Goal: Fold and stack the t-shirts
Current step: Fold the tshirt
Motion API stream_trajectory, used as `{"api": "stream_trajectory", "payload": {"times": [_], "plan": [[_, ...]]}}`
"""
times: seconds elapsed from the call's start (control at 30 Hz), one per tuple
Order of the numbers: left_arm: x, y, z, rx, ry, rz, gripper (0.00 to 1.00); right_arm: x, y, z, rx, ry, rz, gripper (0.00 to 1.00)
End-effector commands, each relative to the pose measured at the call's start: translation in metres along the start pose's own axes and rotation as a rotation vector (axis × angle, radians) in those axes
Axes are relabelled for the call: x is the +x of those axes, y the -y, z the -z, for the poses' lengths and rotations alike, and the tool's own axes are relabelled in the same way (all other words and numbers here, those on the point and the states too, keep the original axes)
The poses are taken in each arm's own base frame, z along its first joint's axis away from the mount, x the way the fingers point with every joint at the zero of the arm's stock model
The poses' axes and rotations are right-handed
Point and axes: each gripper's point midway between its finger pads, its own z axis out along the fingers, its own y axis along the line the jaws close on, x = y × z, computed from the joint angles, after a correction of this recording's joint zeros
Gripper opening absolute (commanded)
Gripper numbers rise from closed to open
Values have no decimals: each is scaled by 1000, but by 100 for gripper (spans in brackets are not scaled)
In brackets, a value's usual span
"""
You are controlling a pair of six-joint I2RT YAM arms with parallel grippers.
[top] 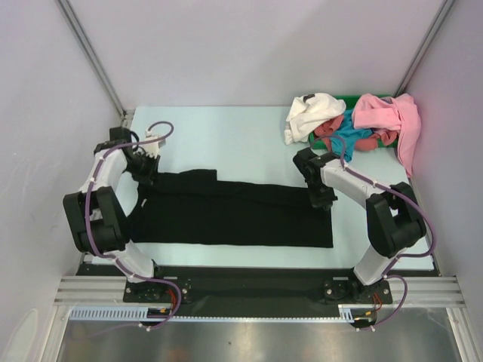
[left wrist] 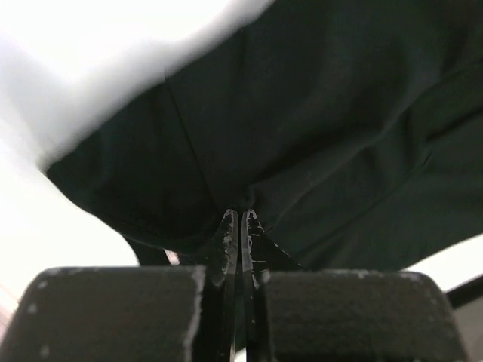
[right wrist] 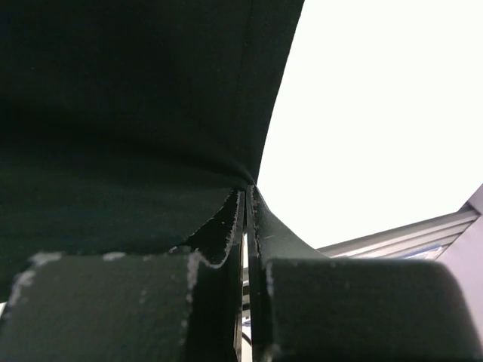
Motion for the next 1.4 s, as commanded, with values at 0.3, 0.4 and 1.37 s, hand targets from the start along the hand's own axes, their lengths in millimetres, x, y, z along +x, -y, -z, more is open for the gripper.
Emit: {"api": "stream_trajectory", "payload": {"times": [0.3, 0.4, 1.37], "plan": [[100, -5, 14, 7, -265, -107, 6, 13, -8, -12, -43, -29, -41, 0], [117, 1, 24, 73, -341, -180, 30, 13, -11, -14, -48, -34, -43, 0], [73, -11, -55, -35, -238, 106, 42, 6, -11, -10, -42, 6, -43, 0]]}}
